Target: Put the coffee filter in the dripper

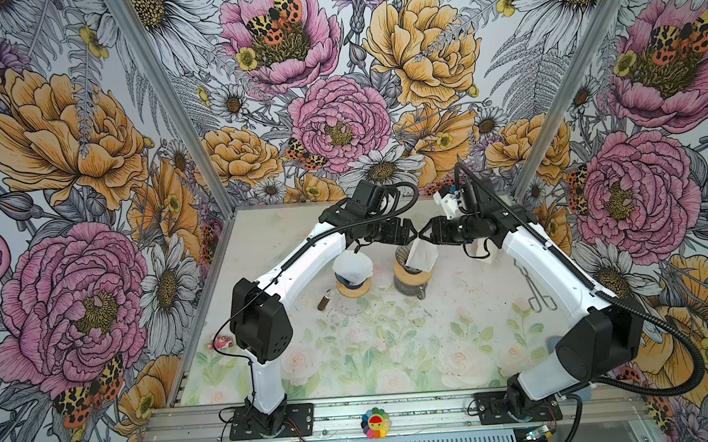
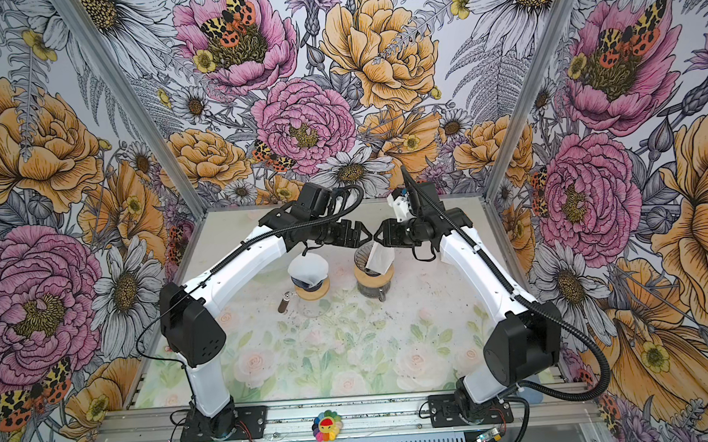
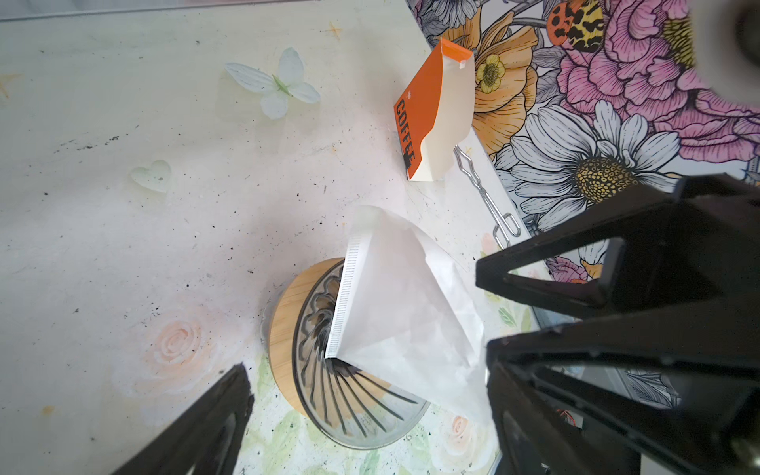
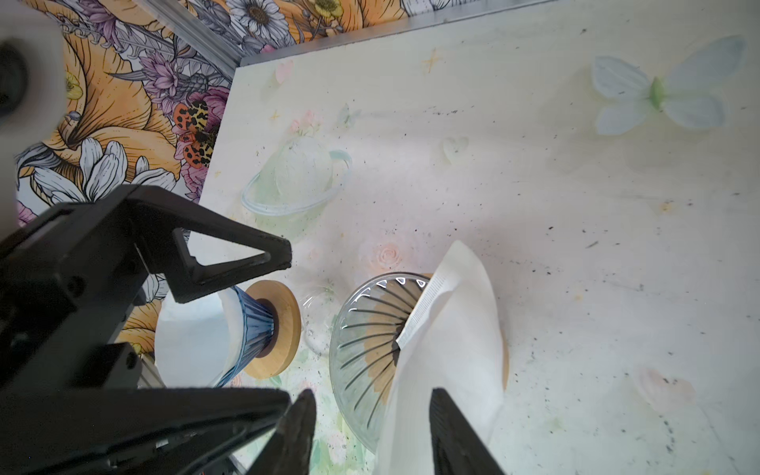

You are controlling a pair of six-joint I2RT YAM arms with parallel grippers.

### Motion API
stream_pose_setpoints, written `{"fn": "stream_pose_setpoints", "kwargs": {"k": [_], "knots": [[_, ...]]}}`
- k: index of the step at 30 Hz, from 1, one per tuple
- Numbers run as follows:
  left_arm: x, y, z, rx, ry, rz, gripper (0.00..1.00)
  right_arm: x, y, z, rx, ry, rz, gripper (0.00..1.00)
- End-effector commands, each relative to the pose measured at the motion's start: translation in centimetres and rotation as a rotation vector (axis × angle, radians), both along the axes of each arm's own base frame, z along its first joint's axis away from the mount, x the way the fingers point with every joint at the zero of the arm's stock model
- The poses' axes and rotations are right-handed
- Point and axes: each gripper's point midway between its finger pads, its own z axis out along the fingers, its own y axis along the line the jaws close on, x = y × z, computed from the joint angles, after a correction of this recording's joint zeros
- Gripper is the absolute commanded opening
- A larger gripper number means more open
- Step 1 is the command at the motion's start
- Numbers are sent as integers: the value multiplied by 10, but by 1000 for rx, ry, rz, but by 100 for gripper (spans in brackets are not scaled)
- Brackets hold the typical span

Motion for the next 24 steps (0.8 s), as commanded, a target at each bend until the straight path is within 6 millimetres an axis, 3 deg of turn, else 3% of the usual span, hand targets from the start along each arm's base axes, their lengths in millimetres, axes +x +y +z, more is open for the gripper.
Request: {"fn": "stream_pose_setpoints", "kwargs": {"k": [1,5,9,16,24], "knots": [[3,-10,8,-16,-30,-18,91,-1,-25,7,-42,-44,-72,48],[0,-17,6,4,-33,-32,91,-1,-49,0,-55,-30,-140,49],[-2,-24,-2,53,-32,-39,90,-3,-57,-9,-55,-6,-159,50],[-3,-34,-15,123,-33,-39,85,-4,-58,-25,-54,34,-152,49],[-1,-37,-28,208,-39,-33,81,-6,-44,-28,-2,51,-84,49]]}}
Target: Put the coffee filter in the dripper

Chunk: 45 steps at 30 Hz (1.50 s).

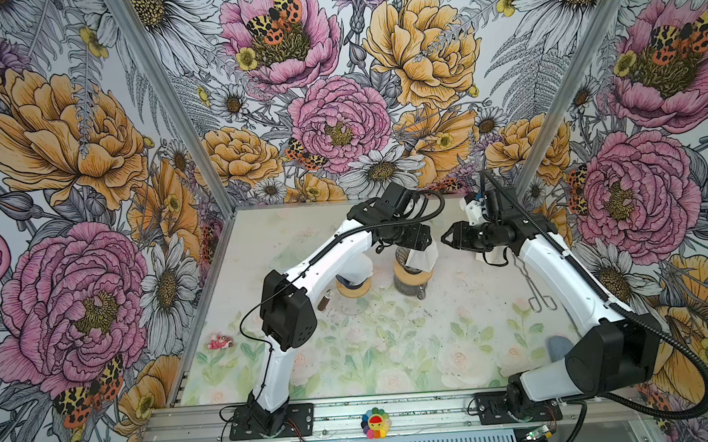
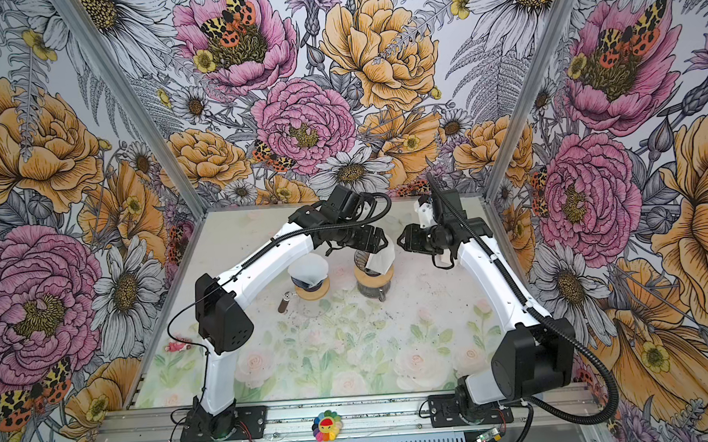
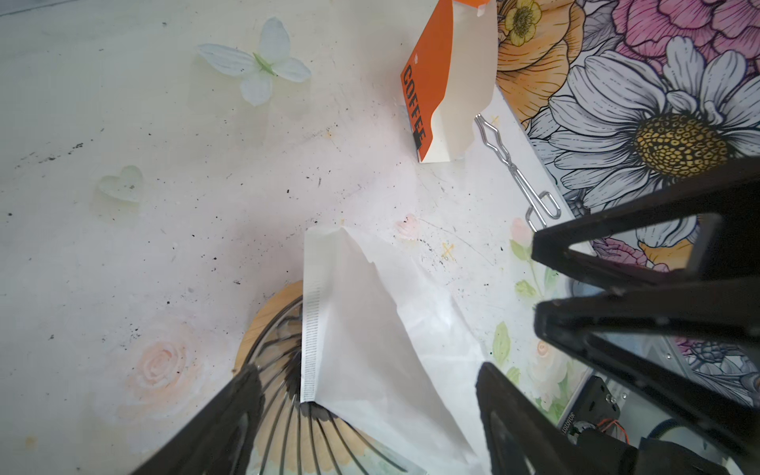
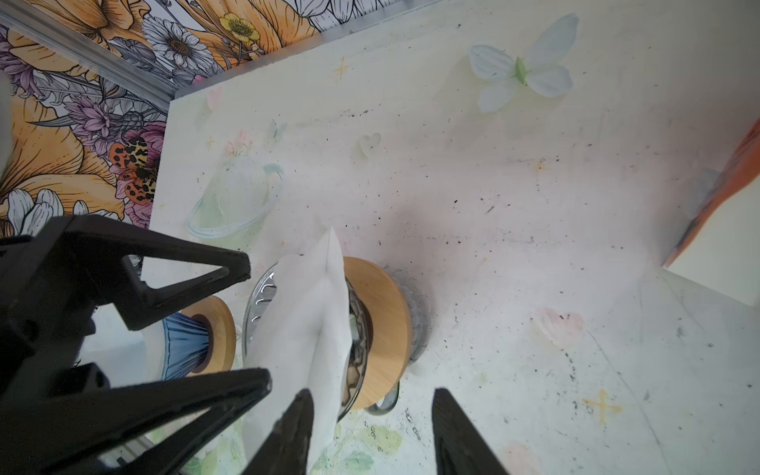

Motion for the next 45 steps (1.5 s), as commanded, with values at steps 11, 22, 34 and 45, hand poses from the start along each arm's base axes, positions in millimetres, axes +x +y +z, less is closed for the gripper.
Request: {"fn": "stream_pose_setpoints", "kwargs": {"k": [11,22,34,45], "knots": [[0,20,0,97,-37,38,78,4,28,-13,34,36,96,49],[2,43,-8,130,-18,92,74,8,40,-23,-32,54,77,49],[4,51,-8,140,-22,100,73,13,33,-32,-122,61,30,48],[8,56,-19,152,0,113,72,17,35,-41,-234,75,16,47]]}}
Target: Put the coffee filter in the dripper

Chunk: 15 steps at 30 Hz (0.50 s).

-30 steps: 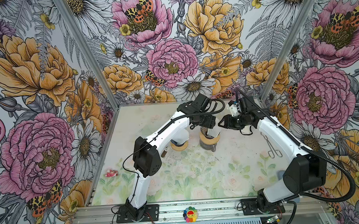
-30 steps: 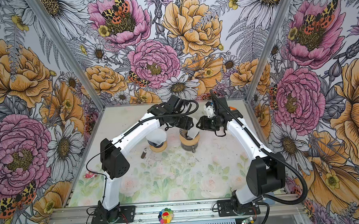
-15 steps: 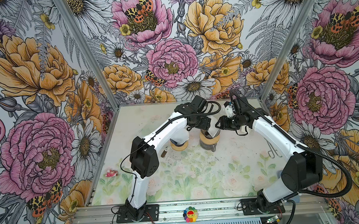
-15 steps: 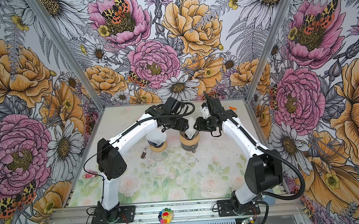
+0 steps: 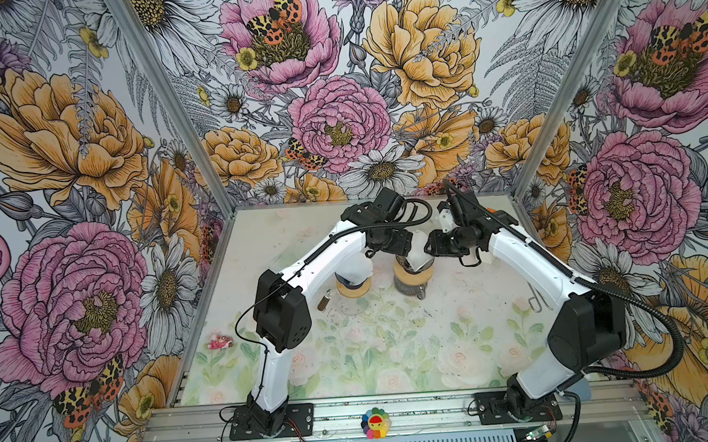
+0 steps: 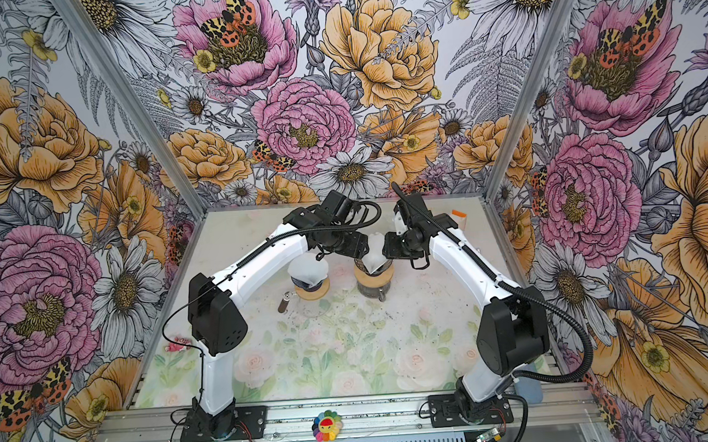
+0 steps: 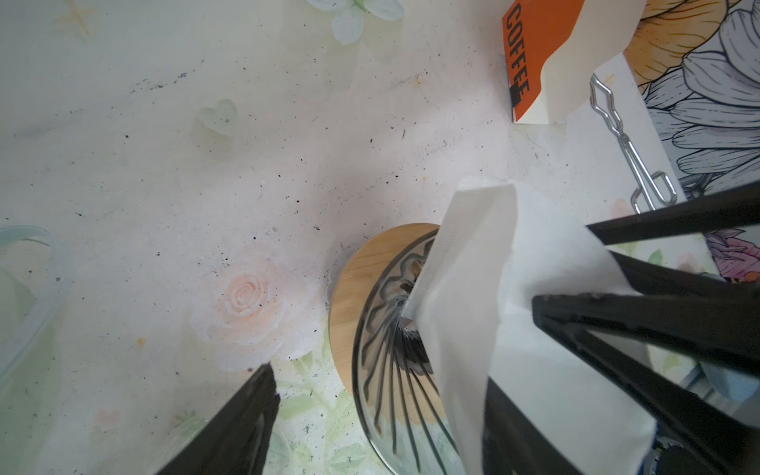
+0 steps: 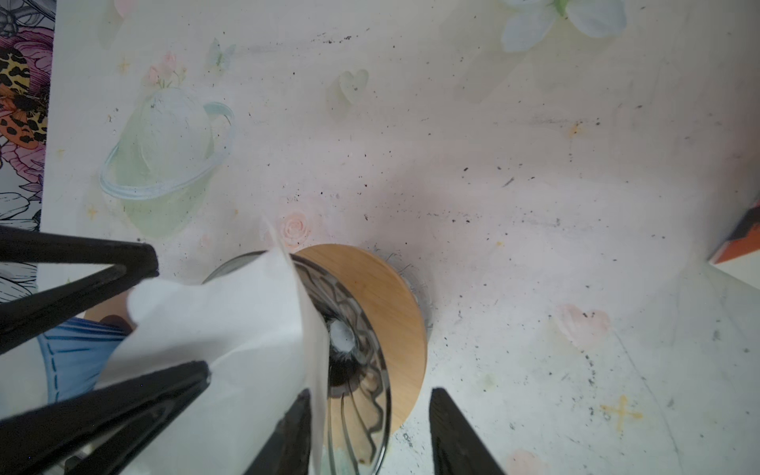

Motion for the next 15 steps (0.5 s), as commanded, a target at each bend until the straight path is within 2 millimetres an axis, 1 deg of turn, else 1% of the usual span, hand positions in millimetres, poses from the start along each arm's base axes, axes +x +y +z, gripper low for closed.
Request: {"fn": "stream_pose_setpoints", "kwargs": {"k": [1,15], "knots": [[4,6,8,-3,-24,13,72,9,-4,5,-64,-23,-25,47],[6,6,-5,7,2,5,68,12,-3,-7,-157,7,-23,46]]}}
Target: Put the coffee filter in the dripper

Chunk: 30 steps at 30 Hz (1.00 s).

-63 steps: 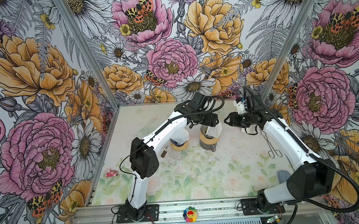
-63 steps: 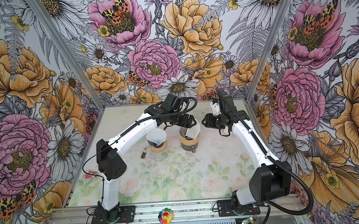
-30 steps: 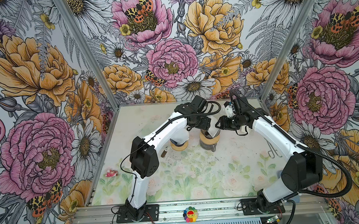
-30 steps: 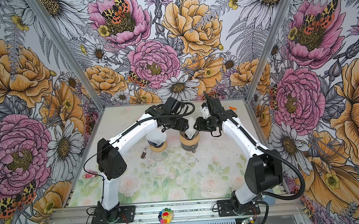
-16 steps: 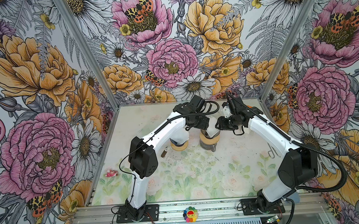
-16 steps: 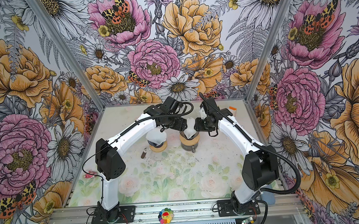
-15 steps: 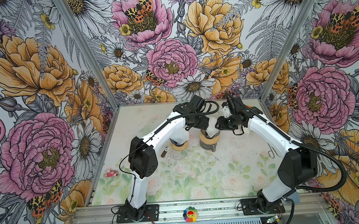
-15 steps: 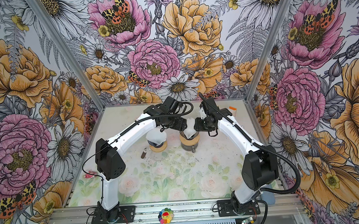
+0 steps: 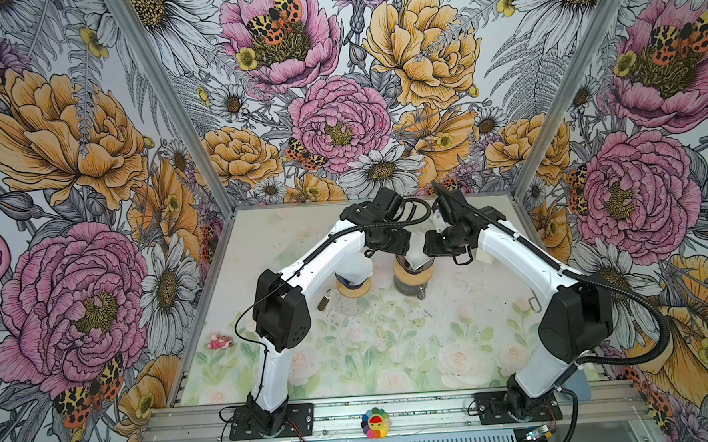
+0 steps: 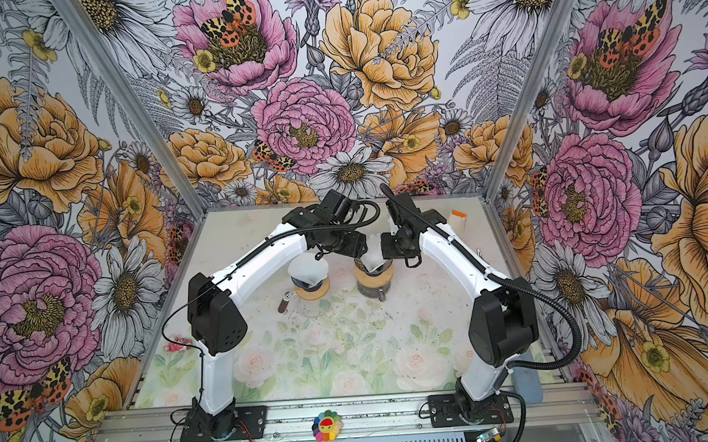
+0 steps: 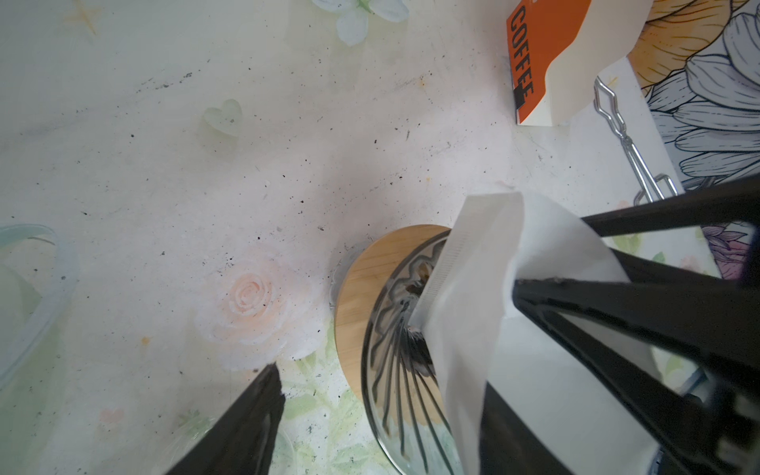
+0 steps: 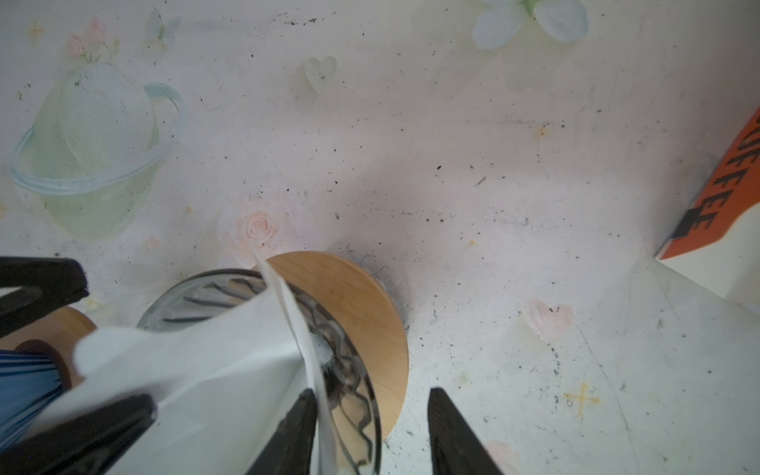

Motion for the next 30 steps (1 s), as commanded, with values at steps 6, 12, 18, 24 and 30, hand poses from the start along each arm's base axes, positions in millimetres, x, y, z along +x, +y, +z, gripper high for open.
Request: {"fn": "stream_pose_setpoints", "kwargs": {"k": [6,12,18,24,30], "knots": [[5,3,-9,-8,11,-2,63,7,1,0,-40,-4,-4,46],[4,2,-10,-38,21,-3,61,7,4,-1,-31,2,2,46],[6,4,-12,-58,31,3,58,7,6,-7,-24,20,7,46],[7,5,-16,-86,45,11,57,8,4,-8,-37,20,0,46],[6,3,-17,-93,53,3,56,8,4,-16,-45,37,1,46]]}}
